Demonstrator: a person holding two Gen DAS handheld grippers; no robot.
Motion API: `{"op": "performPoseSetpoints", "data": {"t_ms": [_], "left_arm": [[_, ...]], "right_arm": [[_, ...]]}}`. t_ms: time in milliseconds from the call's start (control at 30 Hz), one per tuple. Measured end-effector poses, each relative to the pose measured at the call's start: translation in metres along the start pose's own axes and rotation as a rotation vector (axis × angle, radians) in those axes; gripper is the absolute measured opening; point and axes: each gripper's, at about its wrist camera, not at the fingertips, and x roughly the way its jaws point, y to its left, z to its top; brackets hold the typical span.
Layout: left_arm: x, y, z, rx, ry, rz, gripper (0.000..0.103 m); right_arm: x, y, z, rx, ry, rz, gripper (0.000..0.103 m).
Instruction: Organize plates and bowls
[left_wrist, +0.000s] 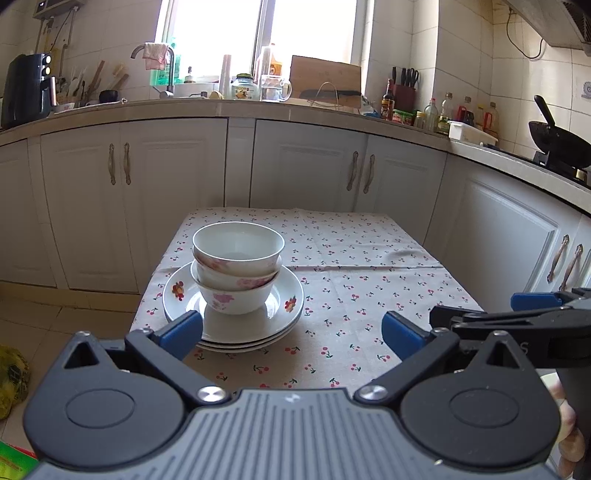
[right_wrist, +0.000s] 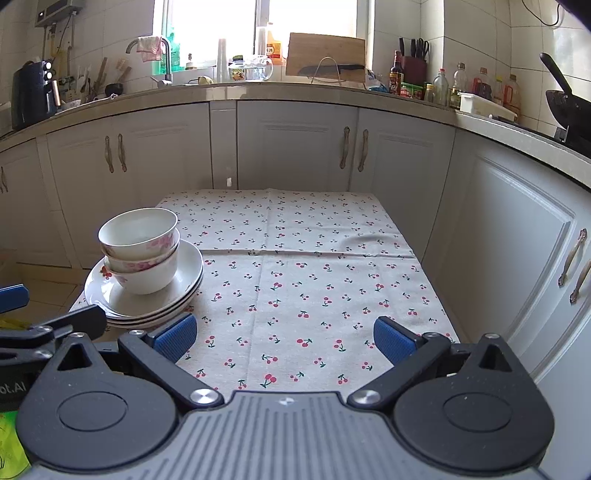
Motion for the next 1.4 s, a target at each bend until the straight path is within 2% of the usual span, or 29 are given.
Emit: {"op": "performPoseSetpoints", "data": {"t_ms": [1400], "left_arm": [[0.0000,-0.0031,0.0019,-0.009,-0.004,0.003,0.102]], "right_arm": [[-0.0030,-0.0014,-0.0005,0.008,-0.022,-0.019,0.103]]}}
